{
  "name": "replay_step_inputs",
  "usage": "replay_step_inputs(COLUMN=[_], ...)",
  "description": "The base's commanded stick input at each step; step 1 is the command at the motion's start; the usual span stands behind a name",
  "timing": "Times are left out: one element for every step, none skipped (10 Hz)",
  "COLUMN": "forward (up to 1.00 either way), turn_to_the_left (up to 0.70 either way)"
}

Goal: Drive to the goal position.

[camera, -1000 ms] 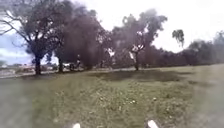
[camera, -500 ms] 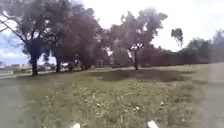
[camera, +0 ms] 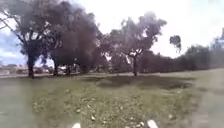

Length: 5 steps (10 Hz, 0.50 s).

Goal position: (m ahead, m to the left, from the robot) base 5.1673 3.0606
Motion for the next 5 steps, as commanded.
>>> replay_step_inputs(forward=[0.70,0.70,0.70,0.70,0.70], turn_to_the_left=[0.00,0.00,0.00,0.00,0.00])
